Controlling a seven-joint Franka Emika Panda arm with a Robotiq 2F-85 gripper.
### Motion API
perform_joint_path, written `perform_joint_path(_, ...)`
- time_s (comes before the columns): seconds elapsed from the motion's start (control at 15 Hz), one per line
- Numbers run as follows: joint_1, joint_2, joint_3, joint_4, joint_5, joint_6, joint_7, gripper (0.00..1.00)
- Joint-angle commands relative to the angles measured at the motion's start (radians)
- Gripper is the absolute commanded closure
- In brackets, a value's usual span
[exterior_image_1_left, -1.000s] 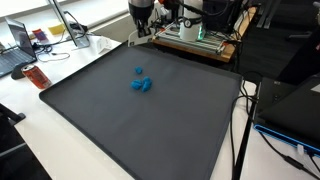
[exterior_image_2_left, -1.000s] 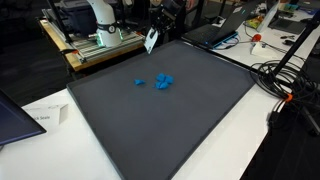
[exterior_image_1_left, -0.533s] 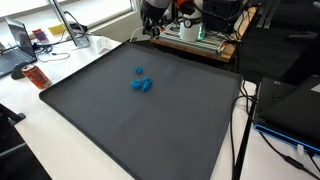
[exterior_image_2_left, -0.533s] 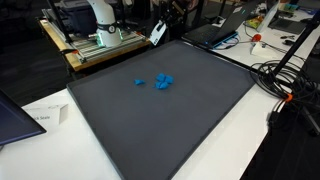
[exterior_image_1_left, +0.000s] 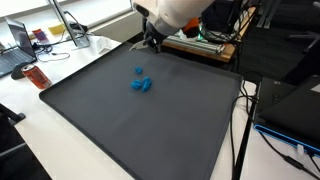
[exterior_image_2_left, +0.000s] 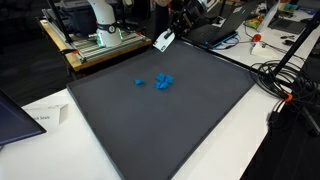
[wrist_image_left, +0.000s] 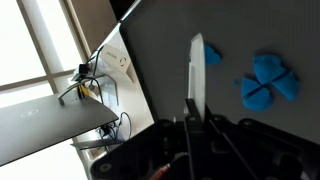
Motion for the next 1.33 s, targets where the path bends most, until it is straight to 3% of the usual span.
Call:
perform_joint_path(0.0,0.031,0.139,-0.018,0.135,-0.052,-0.088,-0.003,0.99)
perform_joint_path(0.8,0.077,0.43,-0.082,0.408,-0.096,-0.295,-0.009,0.99)
perform_joint_path(1.27,0.042,0.38,-0.069,0.4,-0.067,-0.277,-0.106,0.99)
